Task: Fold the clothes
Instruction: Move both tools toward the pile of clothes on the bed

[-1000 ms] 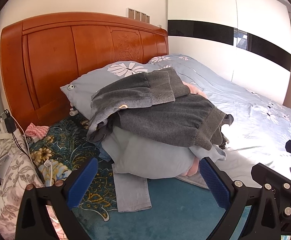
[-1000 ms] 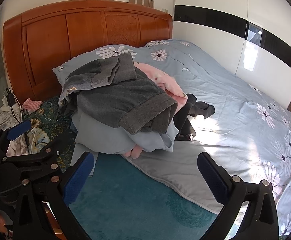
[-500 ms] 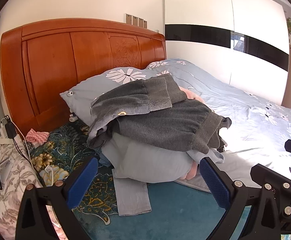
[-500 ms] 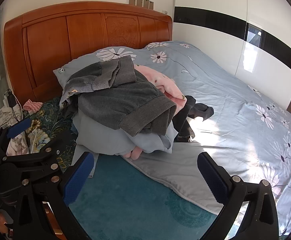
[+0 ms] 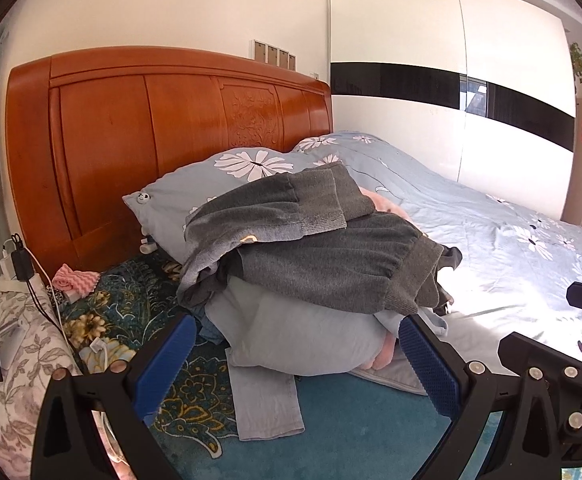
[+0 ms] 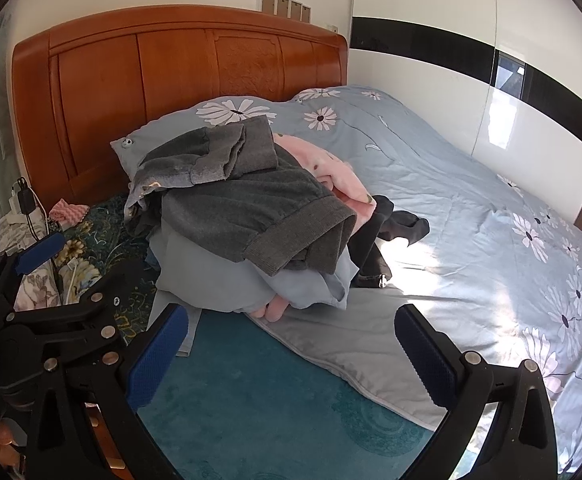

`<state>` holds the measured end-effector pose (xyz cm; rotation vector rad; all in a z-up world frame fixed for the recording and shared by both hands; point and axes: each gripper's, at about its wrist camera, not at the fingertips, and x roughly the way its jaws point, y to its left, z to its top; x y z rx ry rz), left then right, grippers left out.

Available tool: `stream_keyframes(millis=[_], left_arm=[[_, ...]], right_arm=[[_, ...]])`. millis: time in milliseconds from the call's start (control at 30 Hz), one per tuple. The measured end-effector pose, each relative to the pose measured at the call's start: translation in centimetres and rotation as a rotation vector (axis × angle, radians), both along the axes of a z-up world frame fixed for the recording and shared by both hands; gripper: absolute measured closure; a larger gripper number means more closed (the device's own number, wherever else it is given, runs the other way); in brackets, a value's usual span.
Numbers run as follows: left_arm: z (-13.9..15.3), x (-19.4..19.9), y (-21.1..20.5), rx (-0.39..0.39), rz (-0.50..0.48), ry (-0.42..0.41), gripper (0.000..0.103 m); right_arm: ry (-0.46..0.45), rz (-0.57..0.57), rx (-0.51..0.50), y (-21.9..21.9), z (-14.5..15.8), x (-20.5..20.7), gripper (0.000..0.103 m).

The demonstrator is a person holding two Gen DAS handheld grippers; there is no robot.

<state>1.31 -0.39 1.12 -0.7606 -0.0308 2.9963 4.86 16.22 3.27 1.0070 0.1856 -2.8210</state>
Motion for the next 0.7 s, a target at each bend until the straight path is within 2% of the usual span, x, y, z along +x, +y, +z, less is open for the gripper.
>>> stream_keyframes(millis=[400, 700], left_arm=[[-0.6, -0.4, -0.4, -0.015, 0.005, -0.012, 0.000], [-1.3, -1.1, -1.3, 0.005, -0.002, -0.031, 0.000]], right_arm=[[-0.004, 0.027, -0.003, -0.7, -0.5, -0.3, 0.000], [-0.001, 0.046, -0.002, -1.3, -1.1, -0.8, 0.000]])
